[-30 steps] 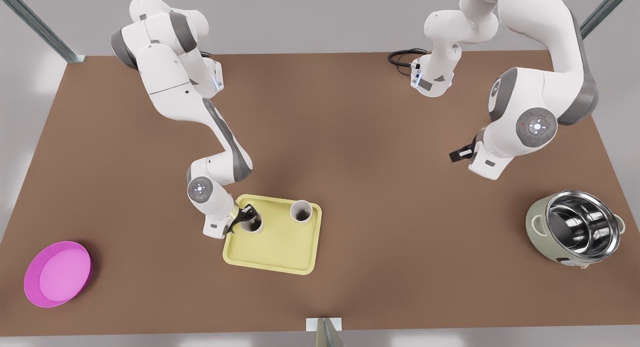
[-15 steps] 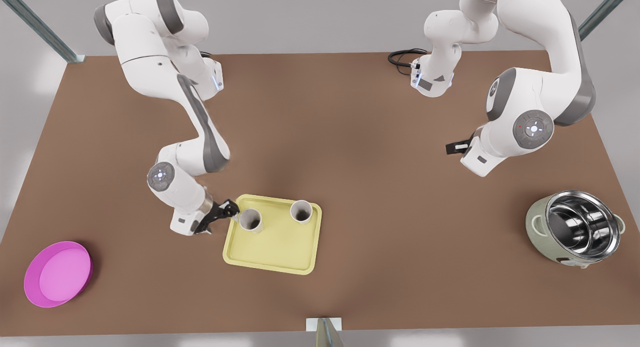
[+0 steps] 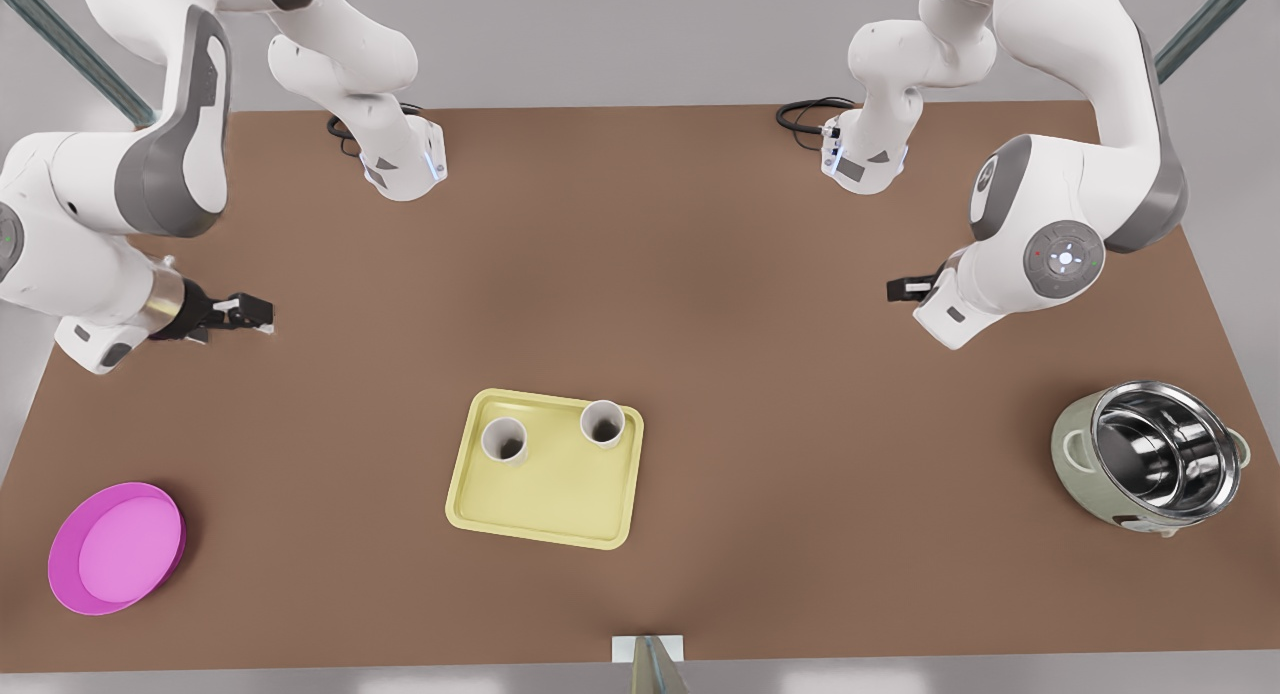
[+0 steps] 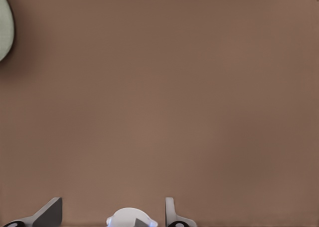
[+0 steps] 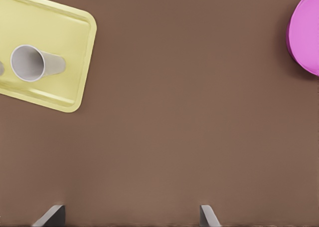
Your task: Use both arms to respectively pick up the white IKEA cups from the middle-left and middle-right positions, then place the white IKEA cups onto the middle-middle tray, ensuring that the cups remain upright and do not tip over
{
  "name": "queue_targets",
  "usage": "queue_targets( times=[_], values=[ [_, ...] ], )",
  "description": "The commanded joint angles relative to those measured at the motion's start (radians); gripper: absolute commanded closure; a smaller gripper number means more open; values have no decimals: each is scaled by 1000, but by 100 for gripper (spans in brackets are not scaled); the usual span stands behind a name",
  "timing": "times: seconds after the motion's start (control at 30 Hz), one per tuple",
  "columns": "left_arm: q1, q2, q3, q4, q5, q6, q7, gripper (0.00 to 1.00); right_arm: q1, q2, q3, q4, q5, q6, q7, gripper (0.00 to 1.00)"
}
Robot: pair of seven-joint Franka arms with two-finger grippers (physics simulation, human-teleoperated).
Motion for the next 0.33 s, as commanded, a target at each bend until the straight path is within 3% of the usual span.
queue_targets(
  times=[0.0, 0.3],
  values=[
    [0, -2, 0, 0, 0, -2, 61, 0, -12, -9, -1, -6, -10, -79, 41, 0],
    [-3, 0, 0, 0, 0, -12, 58, 0, -4, -23, 5, 5, -15, -82, 41, 0]
  ],
)
